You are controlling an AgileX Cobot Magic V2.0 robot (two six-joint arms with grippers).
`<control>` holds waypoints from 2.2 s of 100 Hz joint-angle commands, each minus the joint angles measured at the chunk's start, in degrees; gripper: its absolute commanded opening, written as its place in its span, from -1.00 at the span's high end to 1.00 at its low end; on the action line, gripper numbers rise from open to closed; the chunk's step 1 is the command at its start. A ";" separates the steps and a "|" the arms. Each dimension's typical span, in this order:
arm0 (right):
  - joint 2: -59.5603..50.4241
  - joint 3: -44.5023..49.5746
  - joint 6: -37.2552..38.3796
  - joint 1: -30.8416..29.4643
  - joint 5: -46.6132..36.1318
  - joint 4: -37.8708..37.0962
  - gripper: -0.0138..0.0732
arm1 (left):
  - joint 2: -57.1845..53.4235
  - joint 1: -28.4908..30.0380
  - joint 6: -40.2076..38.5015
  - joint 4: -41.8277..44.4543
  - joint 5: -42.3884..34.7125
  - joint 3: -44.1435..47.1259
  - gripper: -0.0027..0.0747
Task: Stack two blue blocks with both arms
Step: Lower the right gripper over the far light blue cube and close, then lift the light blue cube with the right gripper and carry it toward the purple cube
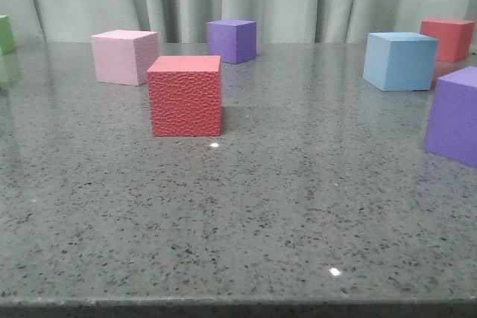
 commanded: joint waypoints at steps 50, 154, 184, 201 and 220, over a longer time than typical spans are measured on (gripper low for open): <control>7.95 -7.24 1.34 1.68 -0.37 0.61 -0.72 | 0.21 -0.26 0.05 0.83 -4.00 -2.13 -0.54; 13.49 -7.54 1.34 1.68 -3.04 0.61 -0.72 | 0.21 -0.26 0.05 0.99 -4.00 -2.13 -0.54; 13.54 -7.54 1.34 1.68 -3.24 0.61 -0.72 | 0.21 -0.26 0.05 0.99 -4.00 -2.13 -0.54; 13.53 -7.54 1.34 1.68 -3.24 0.61 -0.53 | 0.21 -0.26 0.05 0.99 -4.00 -2.13 -0.54; 13.53 -7.54 1.34 1.68 -3.11 0.61 0.01 | 0.21 -0.26 0.05 0.99 -4.00 -2.13 -0.54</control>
